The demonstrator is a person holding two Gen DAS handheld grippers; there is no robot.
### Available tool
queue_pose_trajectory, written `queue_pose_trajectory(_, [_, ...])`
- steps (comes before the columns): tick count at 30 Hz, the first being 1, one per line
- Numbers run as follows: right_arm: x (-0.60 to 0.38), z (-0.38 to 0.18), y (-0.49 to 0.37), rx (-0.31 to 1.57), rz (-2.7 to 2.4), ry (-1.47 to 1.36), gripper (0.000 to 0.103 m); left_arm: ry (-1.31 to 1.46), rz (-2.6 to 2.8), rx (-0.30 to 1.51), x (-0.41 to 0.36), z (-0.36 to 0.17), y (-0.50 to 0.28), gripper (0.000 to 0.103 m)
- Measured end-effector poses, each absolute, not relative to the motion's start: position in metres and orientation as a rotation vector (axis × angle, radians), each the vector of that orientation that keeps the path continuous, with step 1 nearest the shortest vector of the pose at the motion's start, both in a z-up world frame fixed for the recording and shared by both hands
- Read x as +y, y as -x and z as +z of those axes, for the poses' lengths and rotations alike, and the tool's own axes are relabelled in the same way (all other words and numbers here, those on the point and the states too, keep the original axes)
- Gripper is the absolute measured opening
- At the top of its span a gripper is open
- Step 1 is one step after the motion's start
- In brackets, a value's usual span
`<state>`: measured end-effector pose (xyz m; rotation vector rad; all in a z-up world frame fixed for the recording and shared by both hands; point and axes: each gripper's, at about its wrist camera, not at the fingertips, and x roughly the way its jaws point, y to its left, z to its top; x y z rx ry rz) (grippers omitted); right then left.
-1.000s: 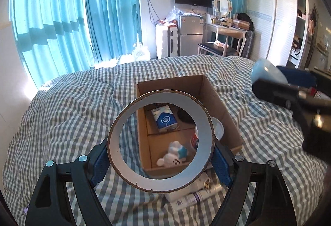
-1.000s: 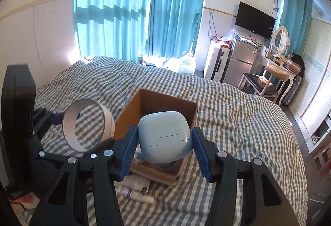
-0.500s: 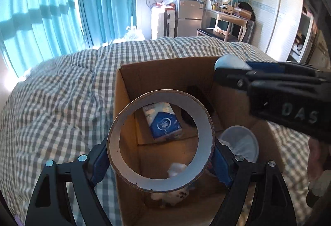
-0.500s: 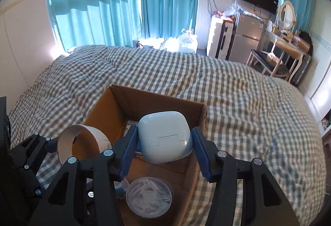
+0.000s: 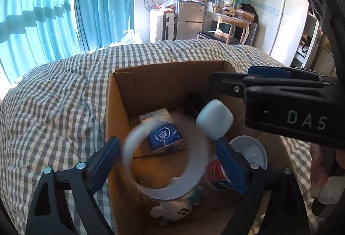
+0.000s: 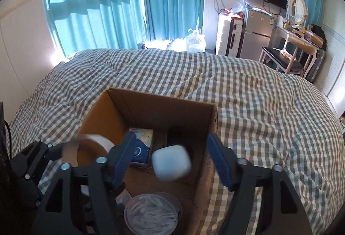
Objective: Organize objects
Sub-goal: 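Lower tape roll and earbud case into the box and open both tools, then grasp the white toothpaste tube upright with the right tool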
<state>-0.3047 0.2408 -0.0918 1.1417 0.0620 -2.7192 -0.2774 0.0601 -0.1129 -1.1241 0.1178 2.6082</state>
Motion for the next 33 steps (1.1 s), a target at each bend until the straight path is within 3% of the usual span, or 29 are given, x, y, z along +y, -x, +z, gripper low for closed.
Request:
queue_pose_trajectory(6, [0.250,-0.063,0.280,0.055,-2.781,-1.097,0.073,1.109,2.641,0.158,0.061,-0.088,0.257,0.099])
queue_pose_trajectory(9, [0.254,-0.039,0.260,0.061,-2.823,-1.046,0.079,1.086,2.668,0.134,0.055,-0.068,0.242,0.101])
queue_pose_trajectory(18, [0.253,0.032,0.179,0.127,-2.897,-0.893,0.079,0.964,2.776,0.124,0.032,-0.004,0.179,0.101])
queue_pose_trajectory(27, [0.241,0.069,0.091,0.190,-2.909,-0.778,0.094,0.883,2.851,0.145,0.012,0.030,0.115,0.102])
queue_pose_trajectory(33, [0.243,0.085,0.045,0.208,-2.936,-0.720,0.095,0.826,2.886,0.181,0.006,0.041,0.082,0.102])
